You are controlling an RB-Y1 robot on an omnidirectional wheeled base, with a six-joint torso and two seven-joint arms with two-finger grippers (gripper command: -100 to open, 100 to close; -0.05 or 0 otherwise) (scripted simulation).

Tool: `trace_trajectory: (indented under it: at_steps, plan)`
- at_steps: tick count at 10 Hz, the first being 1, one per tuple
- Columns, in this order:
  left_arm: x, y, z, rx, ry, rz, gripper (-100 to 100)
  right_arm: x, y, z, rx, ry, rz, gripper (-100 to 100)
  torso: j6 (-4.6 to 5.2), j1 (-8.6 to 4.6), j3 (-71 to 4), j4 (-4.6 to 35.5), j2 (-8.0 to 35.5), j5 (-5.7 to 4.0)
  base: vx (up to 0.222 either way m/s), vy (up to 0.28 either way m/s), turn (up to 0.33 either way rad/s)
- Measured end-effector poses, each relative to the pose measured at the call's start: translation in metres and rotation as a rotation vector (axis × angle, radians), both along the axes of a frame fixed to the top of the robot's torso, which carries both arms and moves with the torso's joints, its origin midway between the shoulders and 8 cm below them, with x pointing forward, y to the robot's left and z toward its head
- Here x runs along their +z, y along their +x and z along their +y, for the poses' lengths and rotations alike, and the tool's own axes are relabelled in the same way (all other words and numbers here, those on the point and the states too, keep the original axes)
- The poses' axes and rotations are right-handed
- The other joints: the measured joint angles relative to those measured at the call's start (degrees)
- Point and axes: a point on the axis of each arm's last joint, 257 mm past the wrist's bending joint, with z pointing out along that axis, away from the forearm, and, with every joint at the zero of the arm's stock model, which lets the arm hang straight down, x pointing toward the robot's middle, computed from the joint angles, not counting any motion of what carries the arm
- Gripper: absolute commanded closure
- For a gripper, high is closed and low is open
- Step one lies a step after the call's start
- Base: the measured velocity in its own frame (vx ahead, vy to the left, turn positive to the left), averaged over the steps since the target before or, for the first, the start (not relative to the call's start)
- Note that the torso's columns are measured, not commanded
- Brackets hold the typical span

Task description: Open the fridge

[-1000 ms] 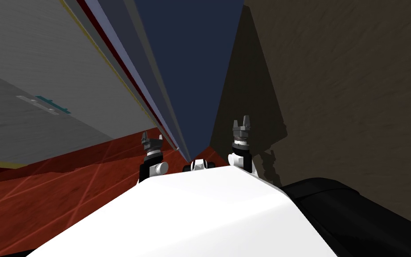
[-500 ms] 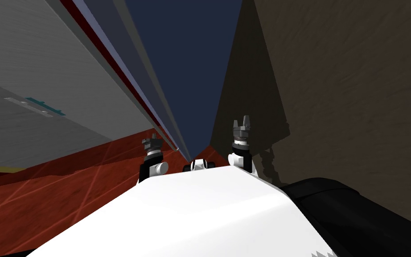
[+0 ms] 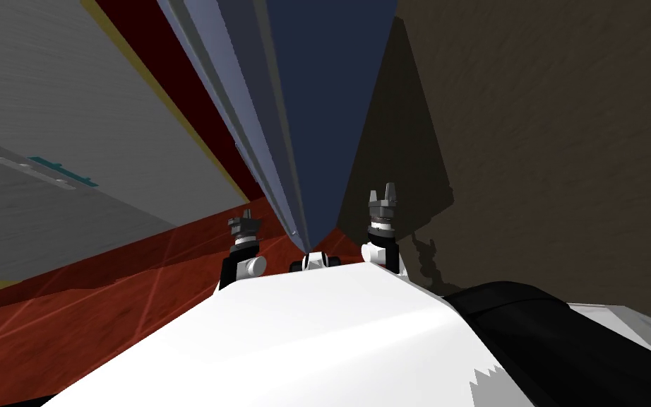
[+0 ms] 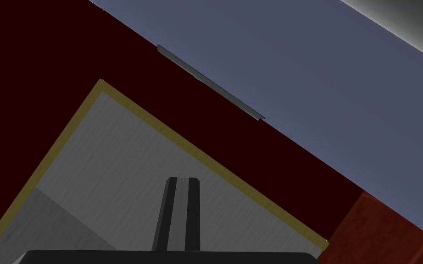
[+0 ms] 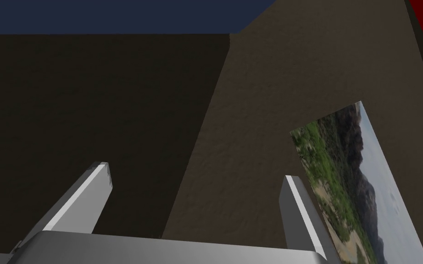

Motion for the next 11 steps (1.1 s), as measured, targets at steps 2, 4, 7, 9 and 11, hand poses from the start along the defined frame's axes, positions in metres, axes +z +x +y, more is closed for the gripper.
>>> trace_trajectory:
  at_steps: [2,4,7,9,11]
  plan:
    - [0.002,0.003,-0.005,-0.025,-0.001,-0.003,100,0.0,0.0,0.0,0.0,0.0,0.0,0,0.0,-0.26,0.12,0.05,0.21,-0.08,-0.119,0.315,-0.116]
    - [0.003,0.004,-0.012,-0.056,-0.002,-0.004,100,0.0,0.0,0.0,0.0,0.0,0.0,0,-0.02,-0.39,0.1,0.05,0.15,-0.09,-0.088,0.259,-0.063]
    - [0.006,0.008,-0.022,-0.101,-0.004,-0.004,100,0.0,0.0,0.0,0.0,0.0,0.0,0,-0.03,-0.26,0.08,0.03,0.14,-0.06,-0.101,0.275,-0.108]
    - [0.007,0.01,-0.03,-0.136,-0.004,-0.004,100,0.0,0.0,0.0,0.0,0.0,0.0,0,0.0,0.02,0.09,0.04,0.15,0.01,-0.095,0.304,-0.106]
    - [0.007,0.011,-0.032,-0.146,-0.005,-0.003,-100,0.0,0.0,0.0,0.0,0.001,0.0,0,0.0,-0.83,-0.02,-0.01,-0.04,-0.22,-0.013,0.039,-0.011]
